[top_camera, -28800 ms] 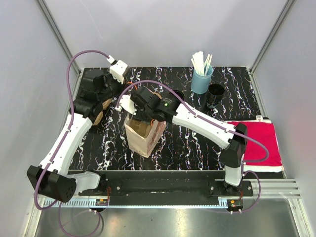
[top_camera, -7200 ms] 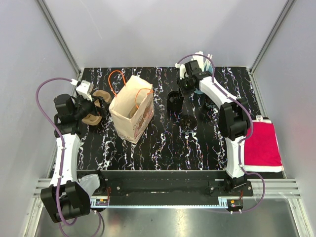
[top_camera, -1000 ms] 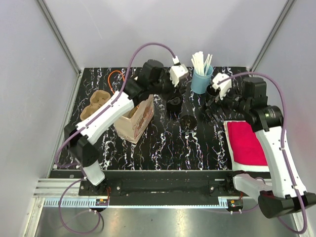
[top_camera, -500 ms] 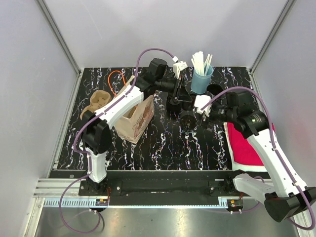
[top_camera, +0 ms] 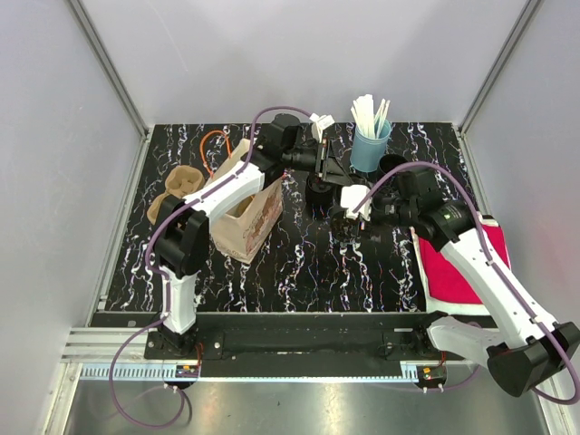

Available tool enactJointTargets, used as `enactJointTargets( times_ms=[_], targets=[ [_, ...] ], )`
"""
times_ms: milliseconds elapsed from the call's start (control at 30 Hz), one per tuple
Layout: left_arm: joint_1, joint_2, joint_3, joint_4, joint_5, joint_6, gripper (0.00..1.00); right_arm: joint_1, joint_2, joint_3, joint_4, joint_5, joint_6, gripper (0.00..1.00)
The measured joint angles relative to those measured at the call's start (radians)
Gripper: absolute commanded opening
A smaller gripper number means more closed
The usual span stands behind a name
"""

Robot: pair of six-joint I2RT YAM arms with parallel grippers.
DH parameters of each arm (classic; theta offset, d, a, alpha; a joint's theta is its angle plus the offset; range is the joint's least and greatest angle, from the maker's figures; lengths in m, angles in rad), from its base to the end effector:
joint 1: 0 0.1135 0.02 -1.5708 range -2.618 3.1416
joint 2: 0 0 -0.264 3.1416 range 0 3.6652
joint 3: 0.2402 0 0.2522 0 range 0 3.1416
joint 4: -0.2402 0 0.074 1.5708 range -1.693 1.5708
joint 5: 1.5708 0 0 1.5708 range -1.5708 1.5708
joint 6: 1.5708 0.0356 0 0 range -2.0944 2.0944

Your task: Pack the takeout coffee

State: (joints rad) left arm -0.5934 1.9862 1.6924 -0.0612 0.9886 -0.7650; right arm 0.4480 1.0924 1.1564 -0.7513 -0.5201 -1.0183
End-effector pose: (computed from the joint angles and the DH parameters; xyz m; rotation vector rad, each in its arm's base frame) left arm 0.3698 -0.2853 0.3090 0.5988 2.1391 -1.7813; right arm 0.1908 0.1113 0.3569 -1.6388 1.4156 0.2628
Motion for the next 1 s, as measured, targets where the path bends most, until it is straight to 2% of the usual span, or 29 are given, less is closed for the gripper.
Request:
enactJointTargets(
  times_ms=[100, 200, 267, 767, 1000],
  targets=[
    [-0.001, 0.0, 0.0, 0.028, 0.009, -0.029, 0.07, 0.014, 0.011, 0.0, 0.008, 0.015, -0.006, 0.71],
    [-0.002, 0.0, 0.0, 0.049, 0.019, -0.054, 0.07, 0.031, 0.018, -0.016, 0.029, 0.046, -0.015, 0.63],
    [-0.002, 0.0, 0.0, 0.063, 0.027, -0.066, 0.07, 0.037, 0.02, -0.031, 0.042, 0.07, -0.021, 0.61],
    [-0.007, 0.0, -0.001, 0.079, 0.037, -0.075, 0.06, 0.038, 0.032, -0.051, 0.112, 0.169, -0.025, 0.58],
    [-0.011, 0.0, -0.001, 0.08, 0.044, -0.078, 0.06, 0.038, 0.058, -0.05, 0.132, 0.183, -0.024, 0.42]
  ],
)
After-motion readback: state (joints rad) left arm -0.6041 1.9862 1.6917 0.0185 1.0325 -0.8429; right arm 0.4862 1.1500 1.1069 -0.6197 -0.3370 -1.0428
